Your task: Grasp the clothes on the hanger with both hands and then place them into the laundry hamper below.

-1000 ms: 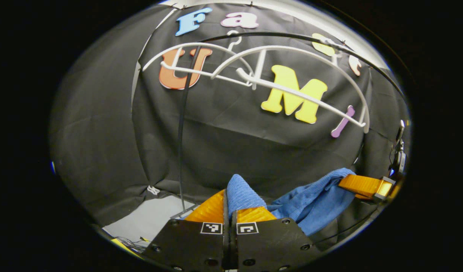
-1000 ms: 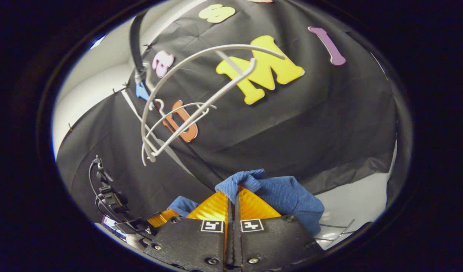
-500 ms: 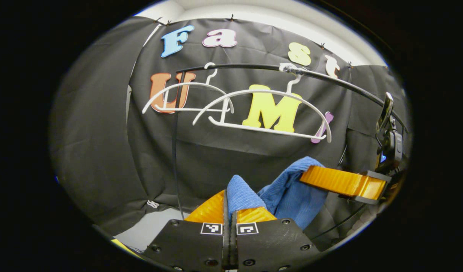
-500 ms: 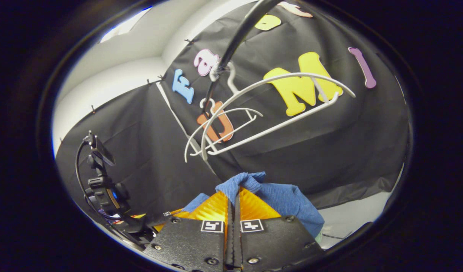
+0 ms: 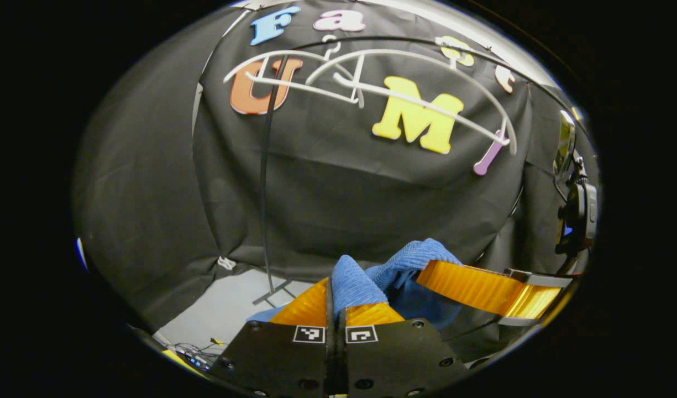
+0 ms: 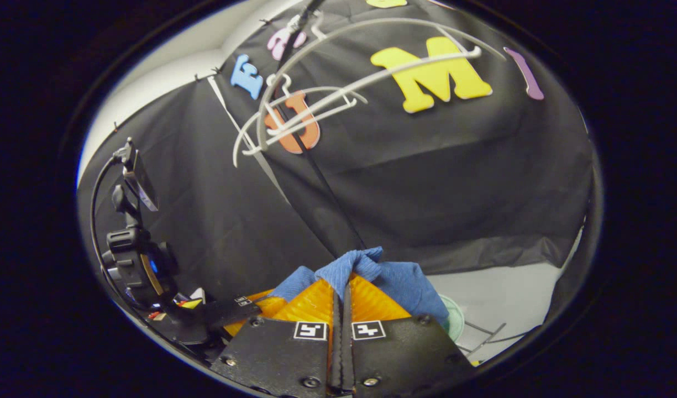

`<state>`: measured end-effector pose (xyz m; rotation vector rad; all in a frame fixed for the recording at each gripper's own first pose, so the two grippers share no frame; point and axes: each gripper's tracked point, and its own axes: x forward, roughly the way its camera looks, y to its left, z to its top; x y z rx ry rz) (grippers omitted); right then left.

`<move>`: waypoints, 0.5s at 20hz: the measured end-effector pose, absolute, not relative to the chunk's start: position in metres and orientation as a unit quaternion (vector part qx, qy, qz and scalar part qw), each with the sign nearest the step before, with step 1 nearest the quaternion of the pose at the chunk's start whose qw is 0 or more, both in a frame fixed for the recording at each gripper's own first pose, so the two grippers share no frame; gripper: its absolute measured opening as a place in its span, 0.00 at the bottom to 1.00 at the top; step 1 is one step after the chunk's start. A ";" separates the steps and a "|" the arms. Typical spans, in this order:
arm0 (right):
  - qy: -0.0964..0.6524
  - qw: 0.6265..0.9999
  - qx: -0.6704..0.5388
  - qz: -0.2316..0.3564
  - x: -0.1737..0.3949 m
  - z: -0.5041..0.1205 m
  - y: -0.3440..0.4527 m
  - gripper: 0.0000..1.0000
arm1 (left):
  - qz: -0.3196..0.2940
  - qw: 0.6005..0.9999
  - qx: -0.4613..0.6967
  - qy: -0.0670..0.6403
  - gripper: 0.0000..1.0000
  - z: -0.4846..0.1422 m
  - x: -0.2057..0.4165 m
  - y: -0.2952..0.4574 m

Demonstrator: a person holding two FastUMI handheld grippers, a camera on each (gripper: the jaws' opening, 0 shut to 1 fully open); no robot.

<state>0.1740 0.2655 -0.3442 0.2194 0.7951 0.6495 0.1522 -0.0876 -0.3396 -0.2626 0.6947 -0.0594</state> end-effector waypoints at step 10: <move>0.516 0.822 -0.011 0.242 0.166 -0.459 0.245 0.04 | -0.021 0.863 -0.133 0.488 0.00 -0.453 0.130 -0.109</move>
